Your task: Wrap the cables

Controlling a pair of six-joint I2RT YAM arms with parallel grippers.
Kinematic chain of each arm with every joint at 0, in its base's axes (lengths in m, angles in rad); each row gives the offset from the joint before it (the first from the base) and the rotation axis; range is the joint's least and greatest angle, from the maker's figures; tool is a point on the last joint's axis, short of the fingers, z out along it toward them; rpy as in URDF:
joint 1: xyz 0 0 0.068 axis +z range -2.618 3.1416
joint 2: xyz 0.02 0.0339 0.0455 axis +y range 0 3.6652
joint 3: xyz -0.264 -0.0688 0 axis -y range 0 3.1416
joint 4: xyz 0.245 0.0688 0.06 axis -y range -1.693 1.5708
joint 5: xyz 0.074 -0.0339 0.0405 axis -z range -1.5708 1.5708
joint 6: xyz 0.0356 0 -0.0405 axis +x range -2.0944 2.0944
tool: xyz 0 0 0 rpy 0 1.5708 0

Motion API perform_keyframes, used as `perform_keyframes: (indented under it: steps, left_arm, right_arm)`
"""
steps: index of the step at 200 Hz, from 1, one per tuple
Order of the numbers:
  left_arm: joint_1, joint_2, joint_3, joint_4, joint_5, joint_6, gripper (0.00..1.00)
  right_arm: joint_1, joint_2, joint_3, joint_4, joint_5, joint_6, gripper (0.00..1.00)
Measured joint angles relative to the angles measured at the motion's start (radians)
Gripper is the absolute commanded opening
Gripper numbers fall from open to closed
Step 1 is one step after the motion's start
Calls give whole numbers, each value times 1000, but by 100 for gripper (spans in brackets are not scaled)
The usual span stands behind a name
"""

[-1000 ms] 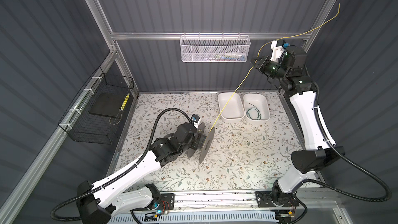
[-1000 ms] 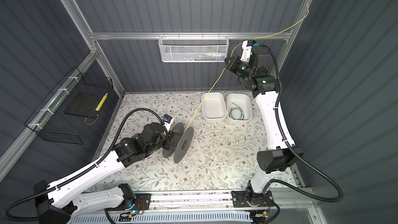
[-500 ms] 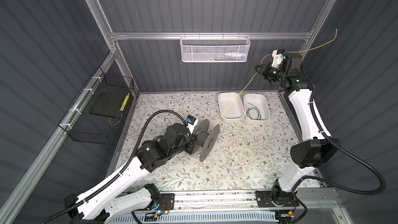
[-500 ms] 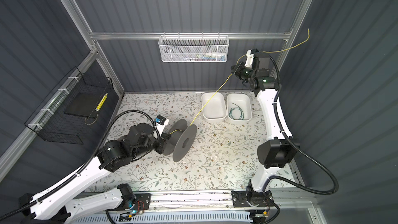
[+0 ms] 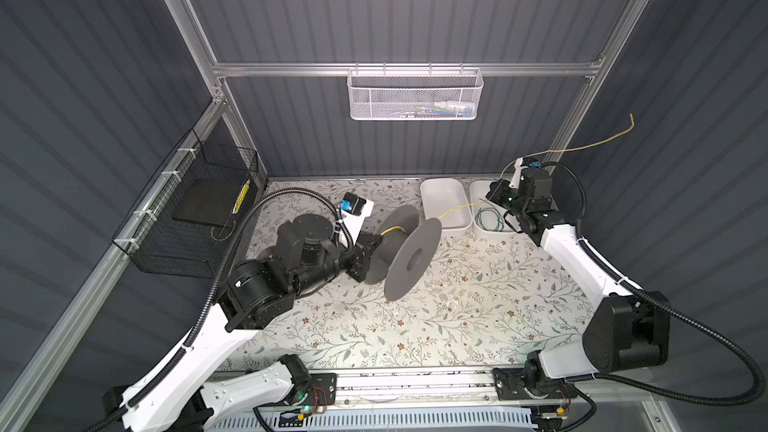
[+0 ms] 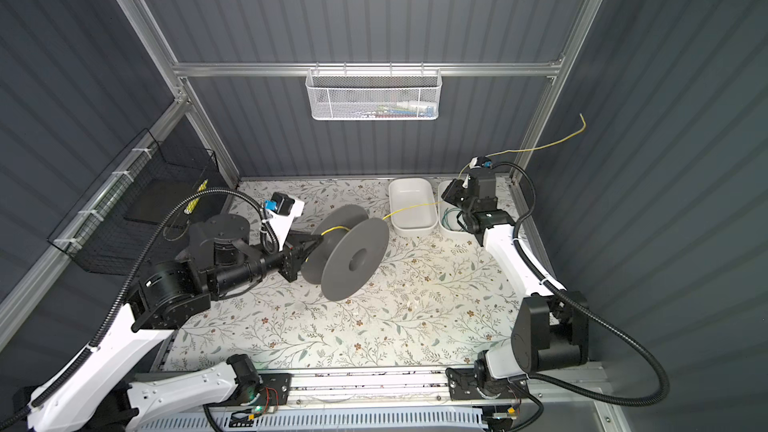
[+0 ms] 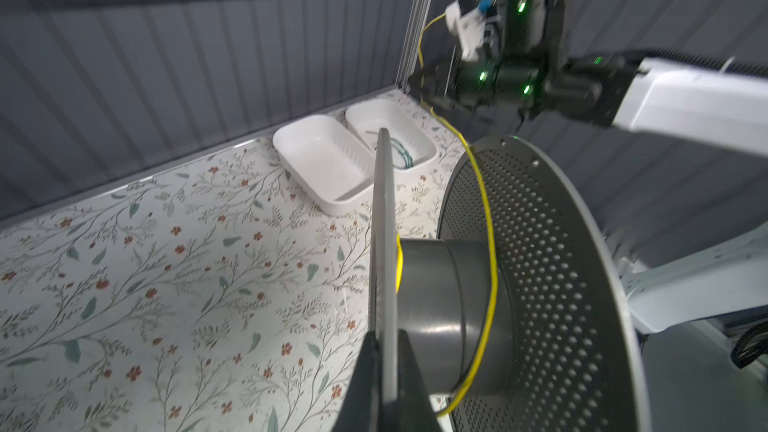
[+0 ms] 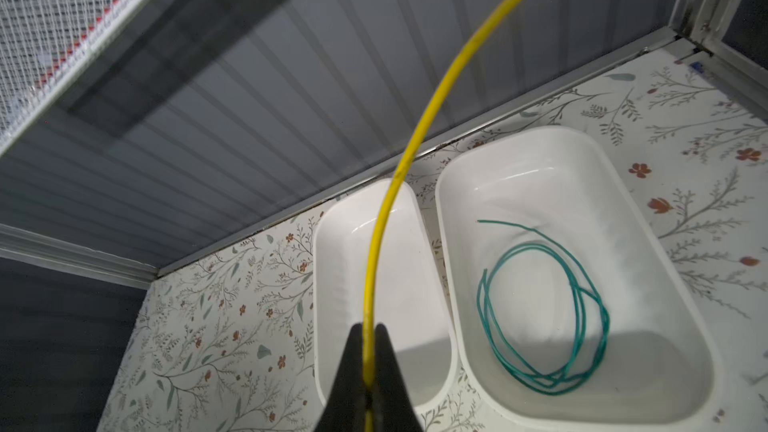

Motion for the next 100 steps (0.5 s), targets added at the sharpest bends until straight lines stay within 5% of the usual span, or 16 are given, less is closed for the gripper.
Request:
perform_keyframes:
  steps: [45,100]
  left_arm:
    - [0,75,120,68,3,0,0]
    - [-5,180,179,169,-201,-32,0]
  right_arm:
    - [33,-24,-167,83,82,-4,0]
    - [174,-128,-410,152,166,74,0]
